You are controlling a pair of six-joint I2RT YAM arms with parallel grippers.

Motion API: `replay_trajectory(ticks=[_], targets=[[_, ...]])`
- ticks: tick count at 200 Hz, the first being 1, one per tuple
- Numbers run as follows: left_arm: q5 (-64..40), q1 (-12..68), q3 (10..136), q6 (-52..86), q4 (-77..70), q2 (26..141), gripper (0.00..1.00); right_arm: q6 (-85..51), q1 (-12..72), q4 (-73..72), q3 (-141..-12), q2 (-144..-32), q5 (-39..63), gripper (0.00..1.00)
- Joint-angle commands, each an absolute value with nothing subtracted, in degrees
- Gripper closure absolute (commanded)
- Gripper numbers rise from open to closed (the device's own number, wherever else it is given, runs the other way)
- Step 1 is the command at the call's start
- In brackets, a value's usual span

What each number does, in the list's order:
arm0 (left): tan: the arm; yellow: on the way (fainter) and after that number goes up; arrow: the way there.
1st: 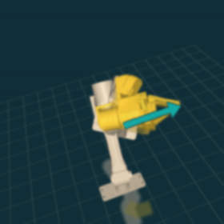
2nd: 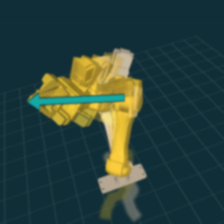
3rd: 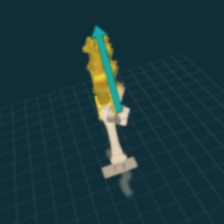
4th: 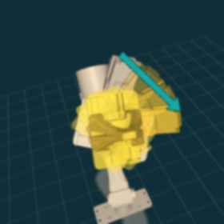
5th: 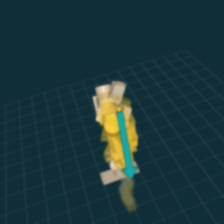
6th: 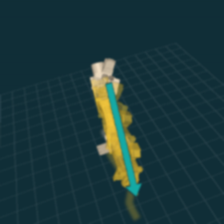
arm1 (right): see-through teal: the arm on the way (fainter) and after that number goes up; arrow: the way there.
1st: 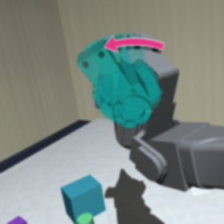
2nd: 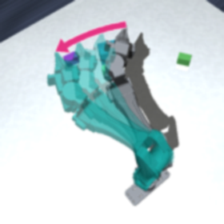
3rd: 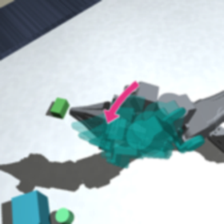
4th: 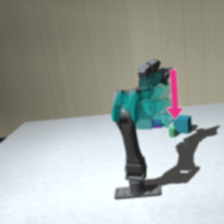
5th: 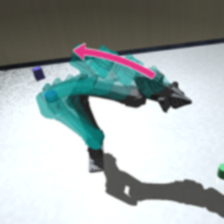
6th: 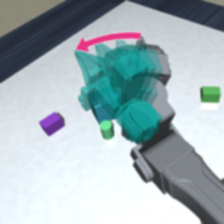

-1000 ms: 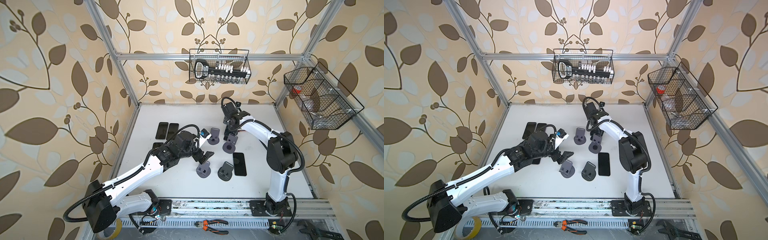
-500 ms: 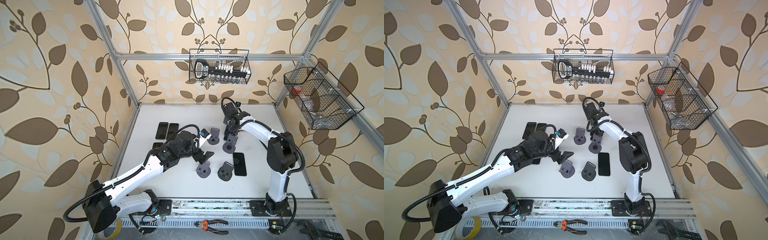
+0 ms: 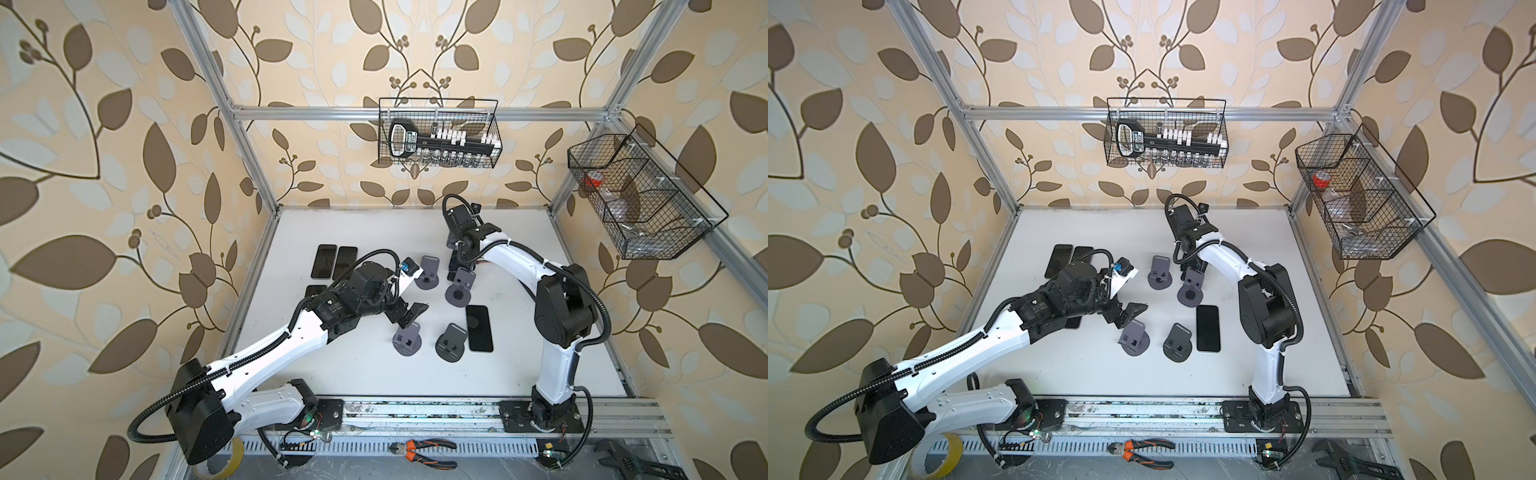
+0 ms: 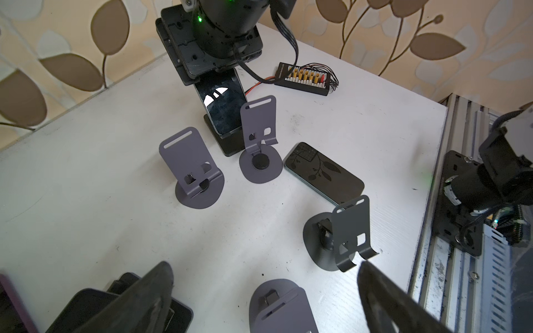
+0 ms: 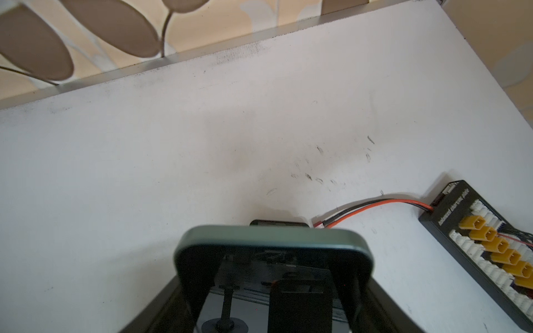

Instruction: Remove the phone from the phone stand

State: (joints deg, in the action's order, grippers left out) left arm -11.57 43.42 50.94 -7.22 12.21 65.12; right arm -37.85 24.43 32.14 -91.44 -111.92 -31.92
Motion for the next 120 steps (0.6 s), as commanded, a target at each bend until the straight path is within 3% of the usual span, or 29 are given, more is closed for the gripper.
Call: replay_trajectory(ticks=[1, 120], targets=[[-11.7, 43.2, 53.6, -6.9, 10.7, 64.8, 0.01, -37.0, 24.7, 31.2, -90.7, -108.8, -31.5, 0.39], [-11.3, 43.2, 53.5, -7.0, 10.7, 64.5, 0.01, -36.0, 24.7, 30.4, -90.9, -106.7, -30.3, 0.47]])
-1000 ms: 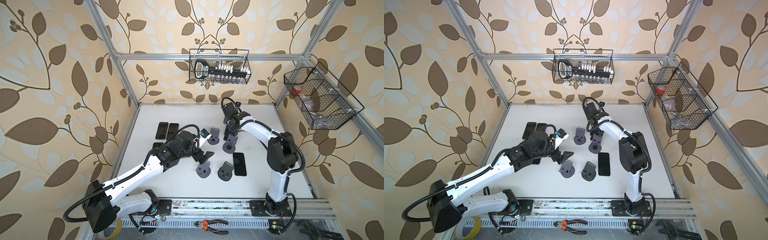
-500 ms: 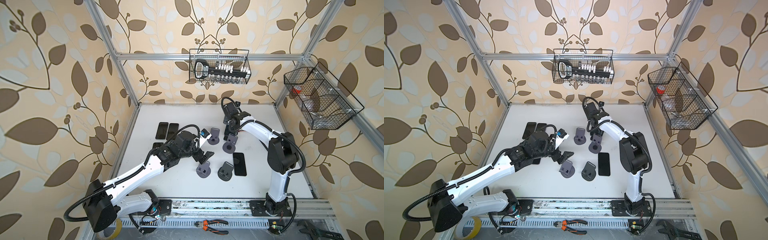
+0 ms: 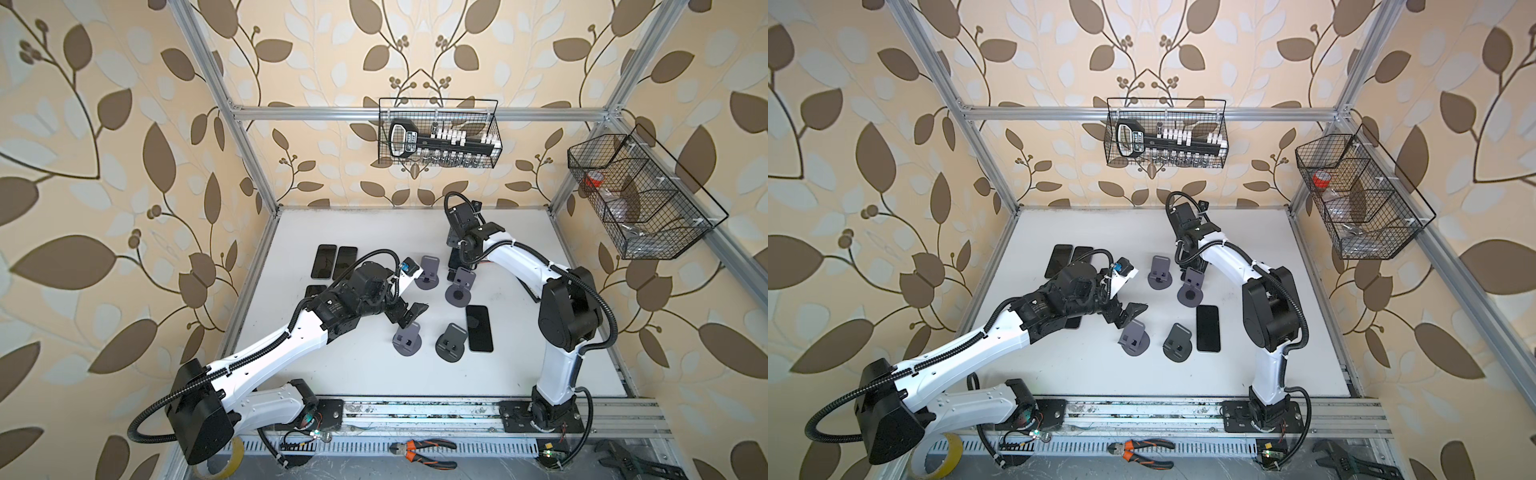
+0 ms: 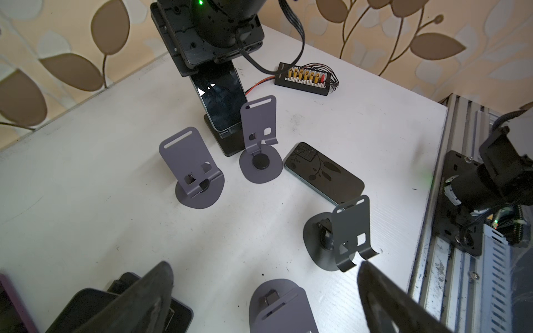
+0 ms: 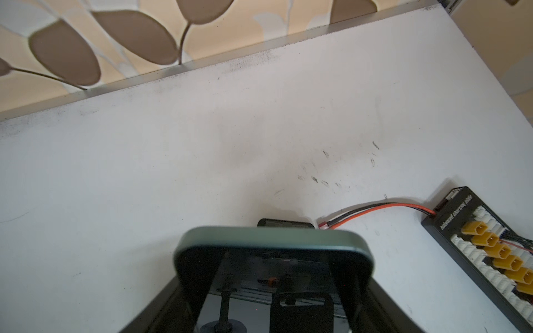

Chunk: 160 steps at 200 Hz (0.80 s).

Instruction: Remove the phone from the phone stand

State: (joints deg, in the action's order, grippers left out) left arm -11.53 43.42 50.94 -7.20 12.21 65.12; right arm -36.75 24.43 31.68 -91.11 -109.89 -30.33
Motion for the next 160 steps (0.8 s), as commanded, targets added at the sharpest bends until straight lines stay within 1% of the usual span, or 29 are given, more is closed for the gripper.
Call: replay_trajectory(ticks=[1, 77, 160], targets=[[-11.3, 43.2, 53.5, -7.0, 10.7, 64.5, 0.01, -36.0, 24.7, 30.4, -90.8, -106.8, -30.3, 0.47], [-11.2, 43.2, 53.0, -7.1, 10.0, 64.6, 0.01, -35.2, 24.6, 30.3, -91.5, -104.9, -29.7, 0.47], [-9.2, 43.2, 51.3, -7.8, 9.2, 63.3, 0.01, -33.9, 24.6, 31.0, -89.7, -99.7, -28.1, 0.48]])
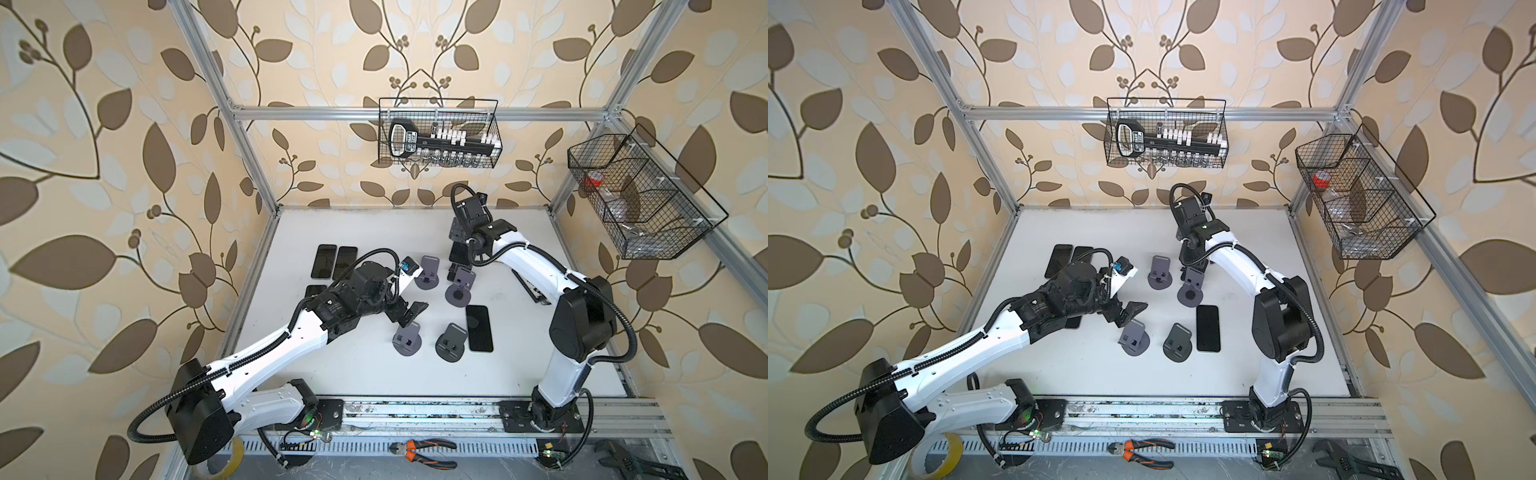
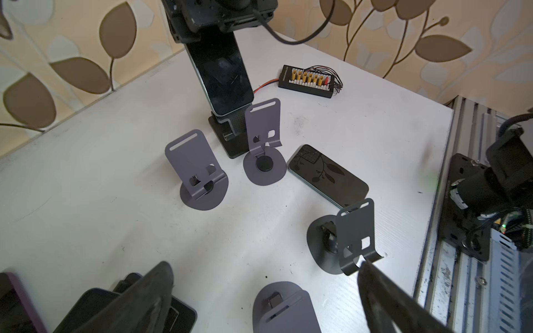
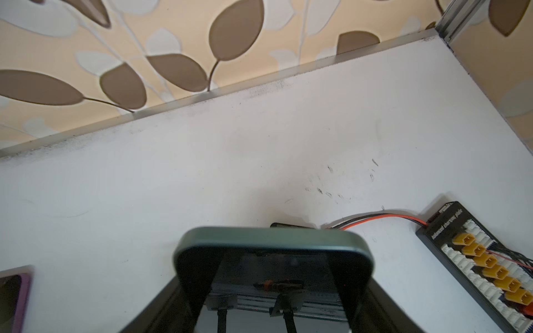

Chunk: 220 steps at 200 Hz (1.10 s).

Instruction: Remove the phone from the phone stand

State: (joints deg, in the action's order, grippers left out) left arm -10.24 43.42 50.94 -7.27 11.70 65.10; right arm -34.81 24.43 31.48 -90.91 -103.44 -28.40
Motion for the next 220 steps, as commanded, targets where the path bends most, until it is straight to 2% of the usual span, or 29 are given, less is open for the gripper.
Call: replay_trajectory(ticks=[1, 80, 220], targets=[[-9.2, 43.2, 51.3, -7.8, 9.1, 63.3, 0.01, -33.8, 24.6, 31.0, -89.7, -99.6, -28.1, 0.48], [-7.8, 43.2, 51.8, -6.7, 10.3, 63.5, 0.01, -32.0, 24.6, 33.5, -88.6, -94.0, -27.2, 0.48], [-13.7, 43.3, 60.8, 0.4, 18.2, 62.8, 0.01, -28.3, 24.6, 38.3, -75.8, -78.6, -18.3, 0.47]])
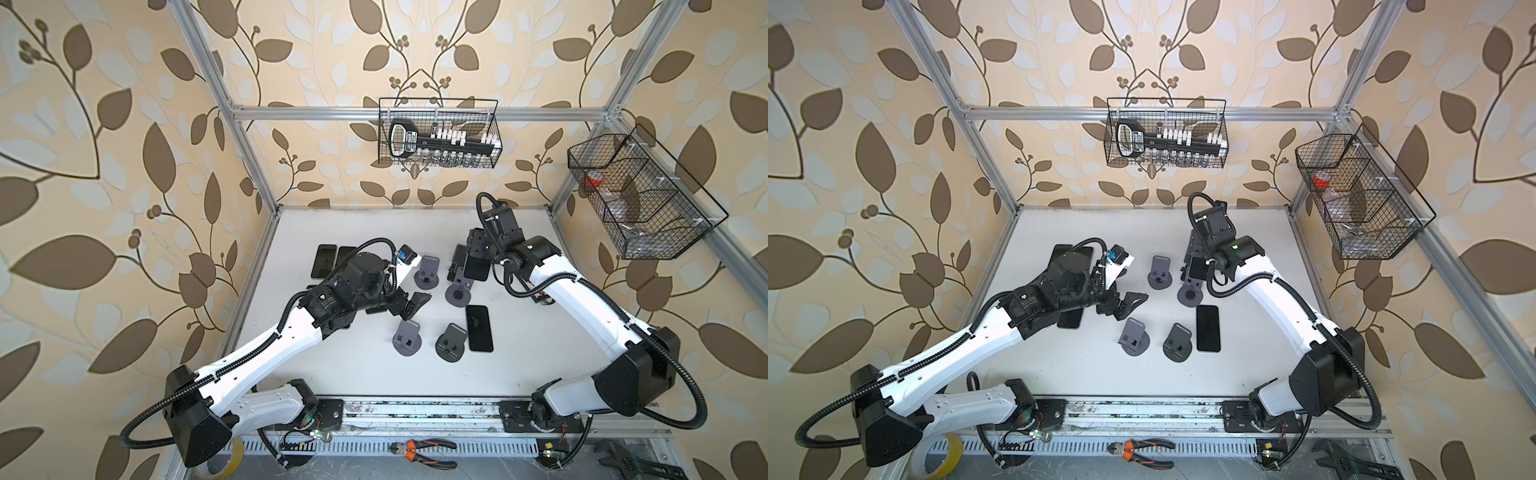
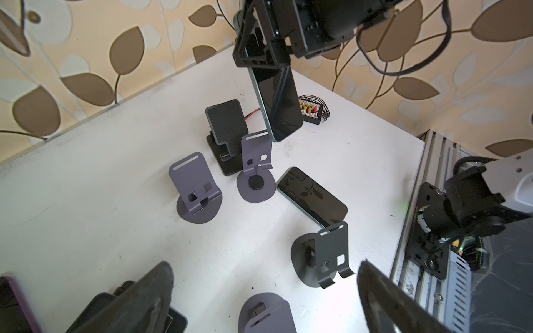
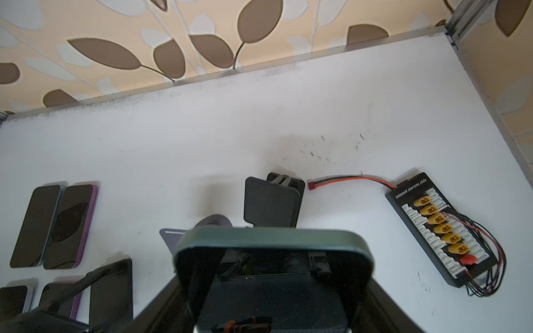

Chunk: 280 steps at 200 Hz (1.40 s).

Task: Remove the phone from the phone stand
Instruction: Remove the phone from the phone stand, then place the phone to the middle-right of the table.

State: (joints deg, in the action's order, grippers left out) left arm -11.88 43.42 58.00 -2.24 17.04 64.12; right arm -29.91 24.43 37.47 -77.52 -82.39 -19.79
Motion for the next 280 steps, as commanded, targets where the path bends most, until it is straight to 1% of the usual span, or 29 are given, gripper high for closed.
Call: replay_trajectory(ticks=[1, 35, 80, 126, 174, 194, 242, 280], targets=[[-13.7, 43.3, 60.8, 0.4, 18.3, 62.8, 0.01, -28.3, 24.6, 38.4, -75.7, -78.5, -18.4, 0.47], [-14.9, 43.7, 60.8, 2.9, 17.0, 63.6, 0.01, -26.4, 24.6, 40.5, -72.7, -75.2, -17.9, 0.48], [-16.4, 45.3, 62.7, 4.6, 16.1, 67.8, 0.01, -22.0, 24.6, 42.7, -68.0, -70.7, -19.4, 0.47], [-18.5, 47.3, 64.1, 5.8, 15.2, 71.2, 0.01, -20.8, 24.6, 43.7, -60.9, -64.3, -24.4, 0.47], [-20.4, 48.6, 65.5, 5.7, 16.3, 72.9, 0.01, -22.6, 24.3, 44.4, -53.8, -61.0, -28.2, 0.47], [-20.8, 48.9, 66.3, 6.0, 17.0, 73.8, 0.01, -23.2, 23.7, 42.5, -52.2, -61.2, -26.7, 0.48], [-20.8, 50.4, 67.8, 6.9, 18.2, 74.9, 0.01, -27.6, 22.4, 42.3, -50.0, -66.2, -20.4, 0.47], [-21.2, 50.7, 67.3, 8.0, 17.4, 74.7, 0.01, -30.1, 21.2, 42.1, -46.8, -66.7, -16.4, 0.47]])
